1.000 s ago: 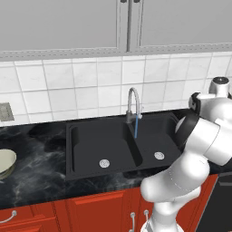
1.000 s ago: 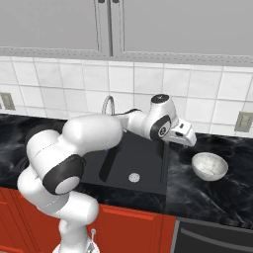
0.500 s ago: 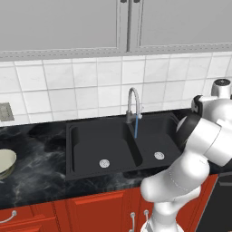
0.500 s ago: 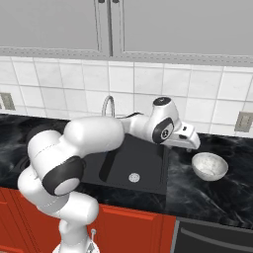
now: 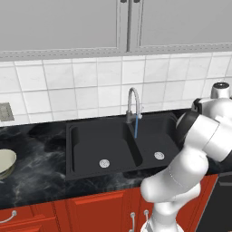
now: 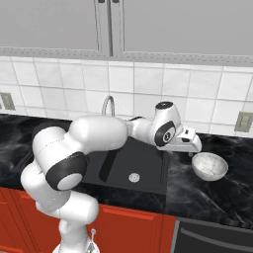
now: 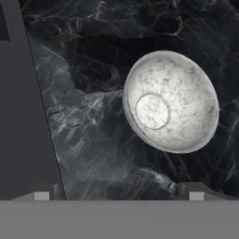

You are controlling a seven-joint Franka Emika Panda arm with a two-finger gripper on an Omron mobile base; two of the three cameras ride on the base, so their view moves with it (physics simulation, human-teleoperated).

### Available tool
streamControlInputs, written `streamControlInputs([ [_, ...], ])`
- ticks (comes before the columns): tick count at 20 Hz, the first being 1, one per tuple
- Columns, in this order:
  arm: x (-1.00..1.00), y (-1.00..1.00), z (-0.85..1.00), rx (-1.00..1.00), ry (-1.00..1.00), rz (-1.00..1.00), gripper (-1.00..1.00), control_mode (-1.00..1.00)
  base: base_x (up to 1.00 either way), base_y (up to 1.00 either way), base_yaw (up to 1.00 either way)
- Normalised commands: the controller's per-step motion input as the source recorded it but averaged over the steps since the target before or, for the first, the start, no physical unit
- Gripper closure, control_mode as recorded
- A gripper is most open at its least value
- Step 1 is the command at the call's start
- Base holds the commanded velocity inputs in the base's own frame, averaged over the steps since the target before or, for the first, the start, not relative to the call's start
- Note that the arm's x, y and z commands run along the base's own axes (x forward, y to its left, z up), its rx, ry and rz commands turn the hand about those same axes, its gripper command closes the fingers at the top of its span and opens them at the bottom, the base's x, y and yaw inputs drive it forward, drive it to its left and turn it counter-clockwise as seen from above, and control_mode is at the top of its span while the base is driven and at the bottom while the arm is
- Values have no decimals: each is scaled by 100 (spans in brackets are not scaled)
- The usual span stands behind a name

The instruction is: Rinse each bowl for a few seconds and place them down in the sink or on the counter.

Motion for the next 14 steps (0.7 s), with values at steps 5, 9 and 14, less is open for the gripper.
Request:
streamControlInputs([
  [5, 0, -10, -10, 0, 6, 12, -100, -100, 0, 0, 0],
  [9, 0, -14, -5, 0, 7, 11, -100, -100, 0, 0, 0],
  [14, 0, -12, -9, 0, 8, 11, -100, -100, 0, 0, 0],
])
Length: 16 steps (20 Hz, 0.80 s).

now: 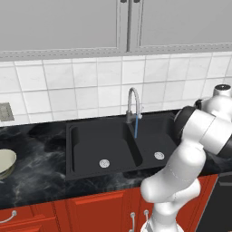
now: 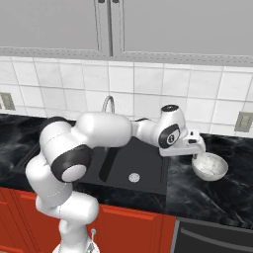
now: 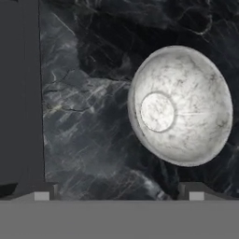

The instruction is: Rinse each bowl for a few seconds and place them down in the sink or on the counter.

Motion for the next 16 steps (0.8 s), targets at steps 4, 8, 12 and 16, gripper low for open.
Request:
streamControlInputs([
  [4, 0, -10, -11, 0, 7, 11, -100, -100, 0, 0, 0],
  [8, 6, -7, -12, 2, 7, 8, -100, -100, 0, 0, 0],
  [12, 16, -4, -14, 2, 8, 5, -100, -100, 0, 0, 0],
  [16, 19, -12, -9, 3, 7, 3, -100, -100, 0, 0, 0],
])
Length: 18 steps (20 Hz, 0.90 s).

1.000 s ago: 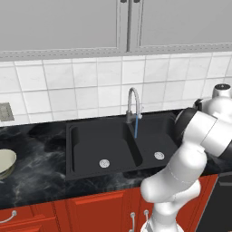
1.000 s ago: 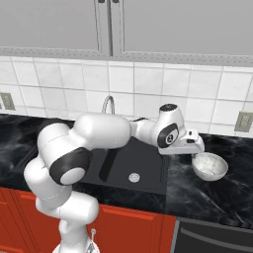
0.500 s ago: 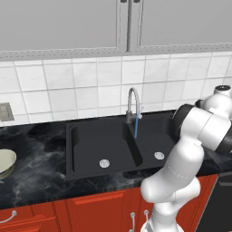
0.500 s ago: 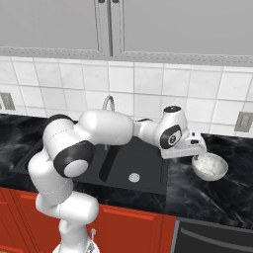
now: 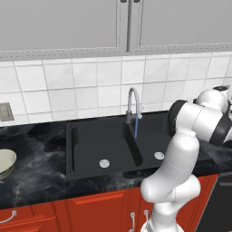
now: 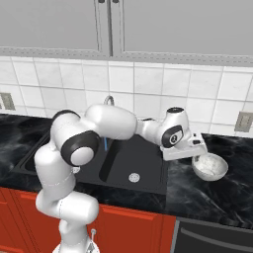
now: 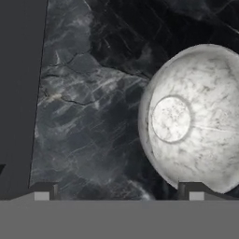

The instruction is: Rinse each bowl for a few seconds and place them down in the sink or on the counter.

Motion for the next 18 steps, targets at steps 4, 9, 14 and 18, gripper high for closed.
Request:
streamControlInputs([
  [4, 21, -17, -8, 4, 7, 4, -100, -100, 0, 0, 0],
  [9, 19, -18, -9, 5, 7, 5, -100, -100, 0, 0, 0],
  [14, 15, -19, -11, 5, 6, 5, -100, -100, 0, 0, 0],
  [18, 12, -16, -18, 5, 6, 6, -100, -100, 0, 0, 0],
])
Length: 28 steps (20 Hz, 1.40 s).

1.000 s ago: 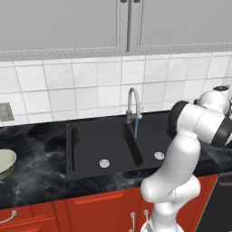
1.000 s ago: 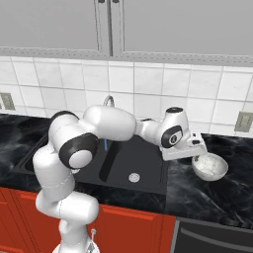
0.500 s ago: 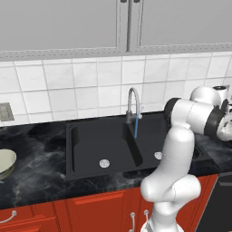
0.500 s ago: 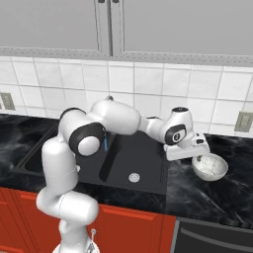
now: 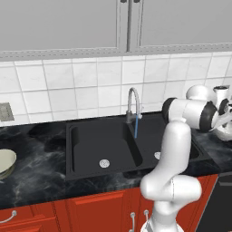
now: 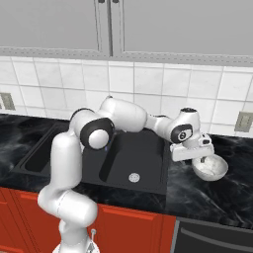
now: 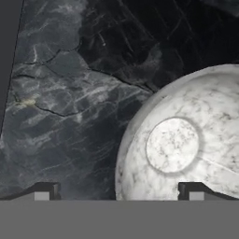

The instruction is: Rinse each bowl for a few seconds and place them down in the sink or on the counter.

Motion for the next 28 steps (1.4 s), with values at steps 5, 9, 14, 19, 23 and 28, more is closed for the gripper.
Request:
streamControlInputs([
  [5, 12, -13, -19, 4, 5, 6, -100, -100, 0, 0, 0],
  [9, 15, -11, -17, 4, 4, 6, -100, -100, 0, 0, 0],
  [14, 7, -5, -19, 2, 2, 6, -100, -100, 0, 0, 0],
  [19, -1, 0, -22, 0, 0, 4, 100, -100, 0, 0, 0],
  [23, -7, -4, -14, 0, 0, 2, 100, -100, 0, 0, 0],
  [28, -14, 0, -3, 0, 0, 0, 100, -100, 0, 0, 0],
])
